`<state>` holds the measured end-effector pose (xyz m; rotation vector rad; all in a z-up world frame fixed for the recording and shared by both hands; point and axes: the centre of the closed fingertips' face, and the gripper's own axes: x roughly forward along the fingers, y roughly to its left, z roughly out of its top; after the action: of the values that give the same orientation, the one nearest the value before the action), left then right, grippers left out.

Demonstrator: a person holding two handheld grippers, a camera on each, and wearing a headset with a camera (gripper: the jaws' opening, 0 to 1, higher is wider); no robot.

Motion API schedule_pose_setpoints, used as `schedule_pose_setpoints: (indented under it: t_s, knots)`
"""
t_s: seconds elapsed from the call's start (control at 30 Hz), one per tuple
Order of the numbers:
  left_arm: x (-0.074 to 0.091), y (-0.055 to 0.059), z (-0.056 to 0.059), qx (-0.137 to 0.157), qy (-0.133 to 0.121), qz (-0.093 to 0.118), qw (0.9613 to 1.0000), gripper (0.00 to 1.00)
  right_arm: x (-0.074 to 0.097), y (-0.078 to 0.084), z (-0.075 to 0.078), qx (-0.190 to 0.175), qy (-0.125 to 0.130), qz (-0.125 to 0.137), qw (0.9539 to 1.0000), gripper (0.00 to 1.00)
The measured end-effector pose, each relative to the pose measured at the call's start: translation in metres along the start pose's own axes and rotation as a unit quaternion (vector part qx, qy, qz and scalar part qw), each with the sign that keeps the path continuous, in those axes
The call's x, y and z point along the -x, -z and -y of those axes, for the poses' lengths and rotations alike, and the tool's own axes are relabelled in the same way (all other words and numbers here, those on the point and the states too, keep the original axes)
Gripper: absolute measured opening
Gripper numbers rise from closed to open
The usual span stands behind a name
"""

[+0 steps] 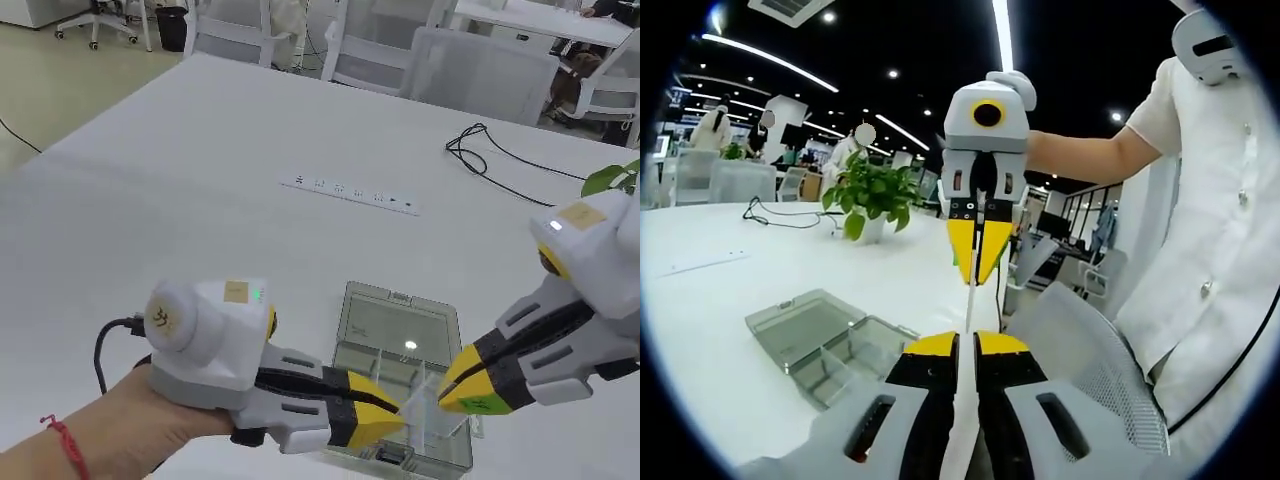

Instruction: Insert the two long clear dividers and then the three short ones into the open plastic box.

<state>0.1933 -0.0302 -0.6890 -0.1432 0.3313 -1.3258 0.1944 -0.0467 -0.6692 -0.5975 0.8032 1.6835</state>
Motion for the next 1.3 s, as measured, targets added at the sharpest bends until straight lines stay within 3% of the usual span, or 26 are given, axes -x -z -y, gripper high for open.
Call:
schedule_pose_setpoints:
  t_s: [0.13,0.27,0.53,0.73,0.93,1.3]
  knots:
    - [0.008,0.004,-0.009,0.001,-0.020,-0.007,0.9998,0.09,0.000,0.004,0.013,-0.004,0.026,-0.003,0.9997,0.03]
    - [0.016,0.009,-0.019,-0.002,-0.046,-0.018,0.9988,0.18,-0.003,0.013,0.037,-0.008,0.061,-0.005,0.9981,0.03]
    - [0.028,0.019,-0.033,-0.012,-0.081,-0.037,0.9960,0.41,-0.017,0.025,0.064,-0.013,0.095,-0.009,0.9954,0.03]
    - [0.035,0.026,-0.048,-0.012,-0.115,-0.044,0.9923,0.68,-0.029,0.040,0.080,-0.014,0.102,-0.010,0.9946,0.03]
    - [0.038,0.029,-0.058,-0.015,-0.139,-0.050,0.9889,0.86,-0.038,0.047,0.084,-0.017,0.103,-0.011,0.9945,0.03]
    - [0.040,0.030,-0.065,-0.009,-0.153,-0.048,0.9870,0.99,-0.047,0.063,0.093,-0.020,0.102,-0.016,0.9945,0.02]
